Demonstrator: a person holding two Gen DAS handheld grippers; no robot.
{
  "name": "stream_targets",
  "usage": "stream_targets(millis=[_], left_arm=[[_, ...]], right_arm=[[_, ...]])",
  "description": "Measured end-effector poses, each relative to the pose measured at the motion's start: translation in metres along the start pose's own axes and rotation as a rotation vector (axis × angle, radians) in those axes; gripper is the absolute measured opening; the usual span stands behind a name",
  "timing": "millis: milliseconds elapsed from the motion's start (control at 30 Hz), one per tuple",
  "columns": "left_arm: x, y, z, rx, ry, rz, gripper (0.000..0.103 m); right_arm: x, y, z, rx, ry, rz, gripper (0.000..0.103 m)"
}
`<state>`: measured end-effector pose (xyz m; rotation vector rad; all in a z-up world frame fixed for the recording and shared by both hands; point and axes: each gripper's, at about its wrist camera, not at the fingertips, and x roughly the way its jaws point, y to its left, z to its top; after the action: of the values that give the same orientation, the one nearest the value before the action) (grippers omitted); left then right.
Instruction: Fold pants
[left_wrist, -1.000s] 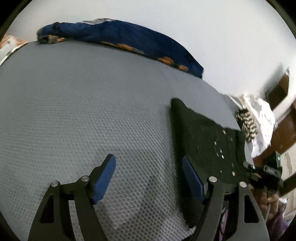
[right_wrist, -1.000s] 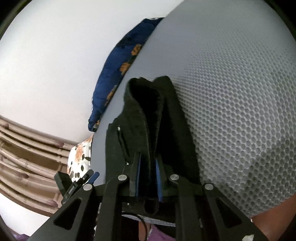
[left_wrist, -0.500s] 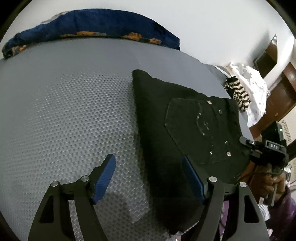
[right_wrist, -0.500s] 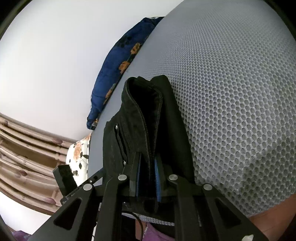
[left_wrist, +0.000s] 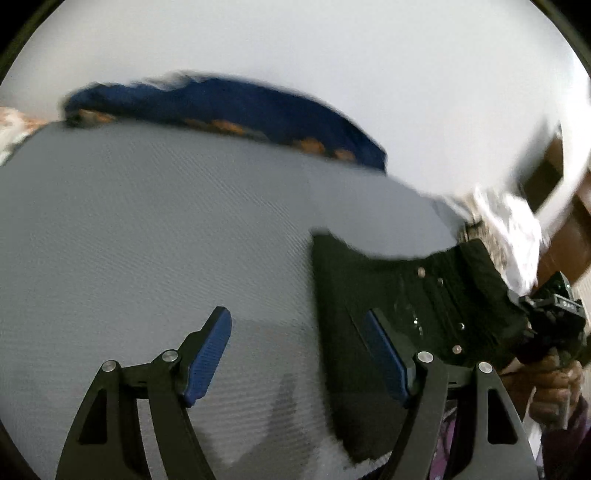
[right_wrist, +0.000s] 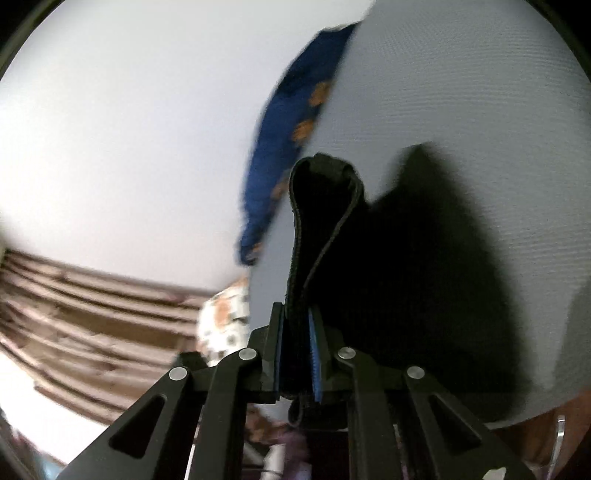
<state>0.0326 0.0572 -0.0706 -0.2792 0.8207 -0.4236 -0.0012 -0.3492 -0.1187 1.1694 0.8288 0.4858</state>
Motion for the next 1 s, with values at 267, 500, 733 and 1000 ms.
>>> stream_targets(millis=[267, 500, 733, 1000], left_arm=[[-0.153, 0.062, -0.003, -0.117, -0.367, 0.202, 0.082], [-0.191, 0.073, -0.019, -0.062, -0.415, 0.268, 0.088], [-0.093, 0.019, -0.017, 0.190, -0.005, -0.056, 0.088], [0.033, -0.001, -0.009, 0.054, 0.233, -0.300, 0.088]], right_arm=[[0.153, 0.136, -0.021, -0.101, 0.273, 0.211, 0.014], [0.271, 0.158, -0.095, -0.238, 0.467, 0.198, 0.041], [0.162, 0.096, -0.059, -0.620, 0.328, -0.192, 0.041], [0.112, 0.064, 0.044, -0.749, 0.409, -0.296, 0.051]])
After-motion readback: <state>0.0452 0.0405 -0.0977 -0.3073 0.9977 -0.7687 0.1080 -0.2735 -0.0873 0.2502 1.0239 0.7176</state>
